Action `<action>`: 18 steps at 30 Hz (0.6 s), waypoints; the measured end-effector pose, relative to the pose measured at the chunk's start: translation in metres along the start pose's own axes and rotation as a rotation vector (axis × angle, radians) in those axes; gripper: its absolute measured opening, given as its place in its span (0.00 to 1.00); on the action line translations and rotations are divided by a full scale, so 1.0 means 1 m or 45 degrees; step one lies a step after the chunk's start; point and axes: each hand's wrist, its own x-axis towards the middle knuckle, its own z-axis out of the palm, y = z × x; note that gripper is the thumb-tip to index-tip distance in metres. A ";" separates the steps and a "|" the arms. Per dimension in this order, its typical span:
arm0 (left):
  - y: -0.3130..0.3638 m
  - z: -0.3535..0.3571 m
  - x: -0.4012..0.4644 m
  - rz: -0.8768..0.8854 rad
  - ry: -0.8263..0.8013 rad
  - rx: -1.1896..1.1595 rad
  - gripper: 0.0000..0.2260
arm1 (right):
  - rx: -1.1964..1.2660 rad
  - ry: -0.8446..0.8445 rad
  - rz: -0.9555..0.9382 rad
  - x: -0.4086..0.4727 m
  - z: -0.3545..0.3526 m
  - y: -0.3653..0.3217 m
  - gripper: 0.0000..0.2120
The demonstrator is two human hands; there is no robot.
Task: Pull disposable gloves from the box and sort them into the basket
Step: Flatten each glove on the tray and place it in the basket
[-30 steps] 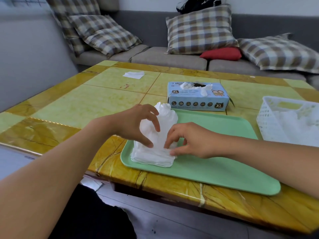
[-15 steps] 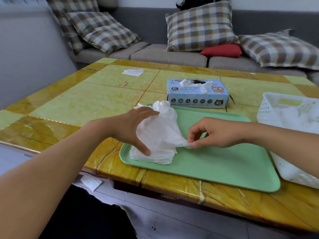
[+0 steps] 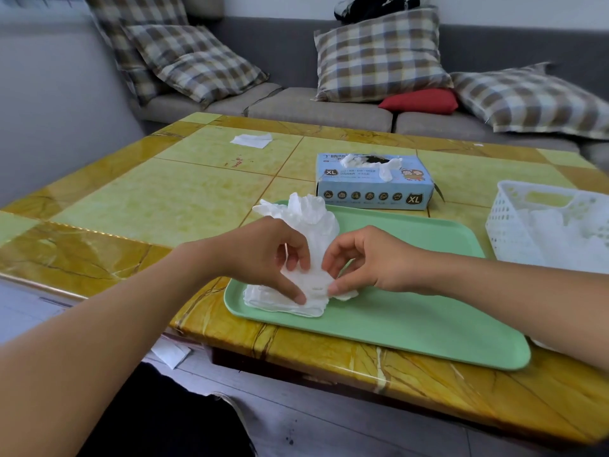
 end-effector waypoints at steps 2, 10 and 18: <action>0.002 0.007 0.002 -0.015 -0.007 0.009 0.16 | -0.061 -0.041 0.011 0.003 0.004 0.001 0.17; -0.005 -0.010 -0.005 -0.087 0.100 -0.088 0.07 | -0.167 -0.080 -0.017 0.005 -0.011 0.001 0.11; -0.006 -0.010 -0.006 -0.006 0.230 0.041 0.13 | 0.012 -0.052 0.041 0.004 -0.006 0.004 0.05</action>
